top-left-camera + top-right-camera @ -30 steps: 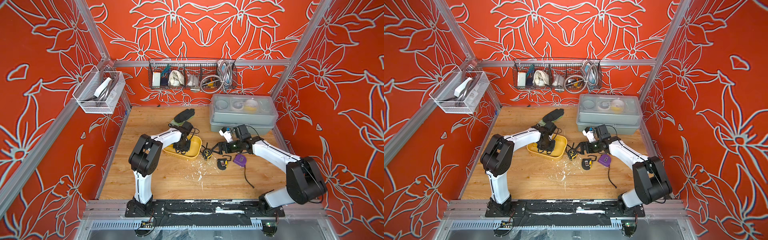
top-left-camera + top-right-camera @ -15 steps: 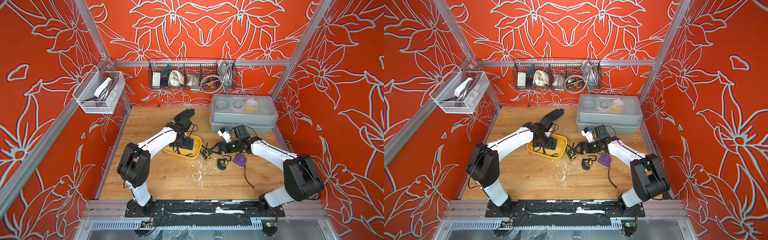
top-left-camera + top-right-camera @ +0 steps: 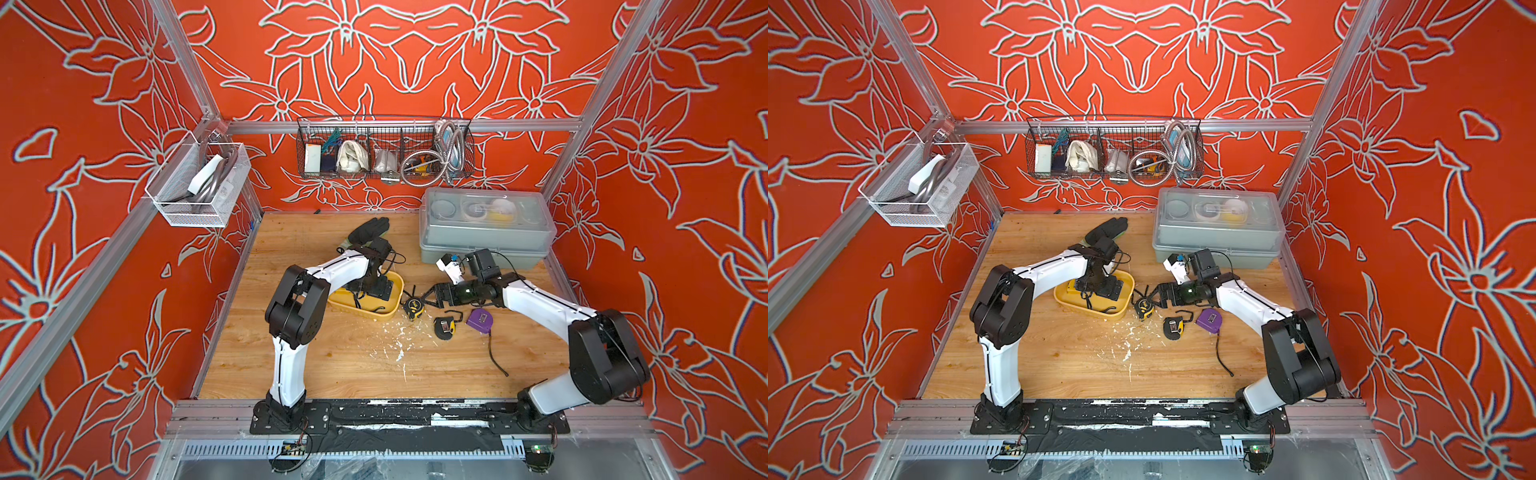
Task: Take the tape measure out of the storage box
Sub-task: Pick up the tape measure from the storage box.
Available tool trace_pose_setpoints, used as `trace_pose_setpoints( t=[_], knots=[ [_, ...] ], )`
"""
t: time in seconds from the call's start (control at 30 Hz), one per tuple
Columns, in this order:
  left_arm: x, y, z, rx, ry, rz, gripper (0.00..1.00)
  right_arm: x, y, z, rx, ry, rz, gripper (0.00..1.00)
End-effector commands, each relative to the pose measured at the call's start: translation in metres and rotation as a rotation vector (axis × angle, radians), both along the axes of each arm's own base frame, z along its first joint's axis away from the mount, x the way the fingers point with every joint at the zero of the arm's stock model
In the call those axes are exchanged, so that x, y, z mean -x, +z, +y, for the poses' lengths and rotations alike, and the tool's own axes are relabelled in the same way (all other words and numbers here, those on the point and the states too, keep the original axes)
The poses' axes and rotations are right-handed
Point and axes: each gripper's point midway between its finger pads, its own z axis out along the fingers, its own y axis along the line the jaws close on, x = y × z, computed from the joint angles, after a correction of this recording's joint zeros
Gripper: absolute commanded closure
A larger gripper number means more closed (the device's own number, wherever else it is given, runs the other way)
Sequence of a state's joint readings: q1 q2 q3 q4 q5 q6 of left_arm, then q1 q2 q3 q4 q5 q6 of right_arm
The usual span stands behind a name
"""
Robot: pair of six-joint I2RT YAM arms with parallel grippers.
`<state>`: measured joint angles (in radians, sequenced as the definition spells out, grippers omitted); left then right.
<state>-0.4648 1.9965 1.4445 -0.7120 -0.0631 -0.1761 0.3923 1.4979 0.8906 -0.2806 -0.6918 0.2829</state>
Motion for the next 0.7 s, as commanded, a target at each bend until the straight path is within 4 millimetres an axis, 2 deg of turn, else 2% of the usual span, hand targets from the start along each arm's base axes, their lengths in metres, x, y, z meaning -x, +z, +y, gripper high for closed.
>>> trace_pose_setpoints(
  t=[0.0,0.17,0.3,0.5,0.67],
  knots=[
    [-0.012,0.012,-0.001,0.005,-0.005,-0.07,0.01,0.002,0.003,-0.002,0.013,-0.007,-0.009,0.0],
    [-0.017,0.019,0.002,-0.009,-0.008,-0.104,0.0,0.0,0.002,-0.001,0.015,-0.008,-0.008,0.0],
    [-0.023,0.006,0.005,-0.05,-0.013,-0.091,0.0,-0.002,0.003,0.0,0.017,-0.005,-0.004,0.0],
    [-0.019,-0.018,0.003,-0.047,0.013,-0.027,0.0,-0.005,0.002,-0.001,0.025,-0.008,-0.011,0.0],
    [-0.017,-0.025,-0.001,-0.029,0.025,-0.004,0.18,-0.004,-0.001,-0.001,0.024,-0.008,-0.003,0.0]
  ],
)
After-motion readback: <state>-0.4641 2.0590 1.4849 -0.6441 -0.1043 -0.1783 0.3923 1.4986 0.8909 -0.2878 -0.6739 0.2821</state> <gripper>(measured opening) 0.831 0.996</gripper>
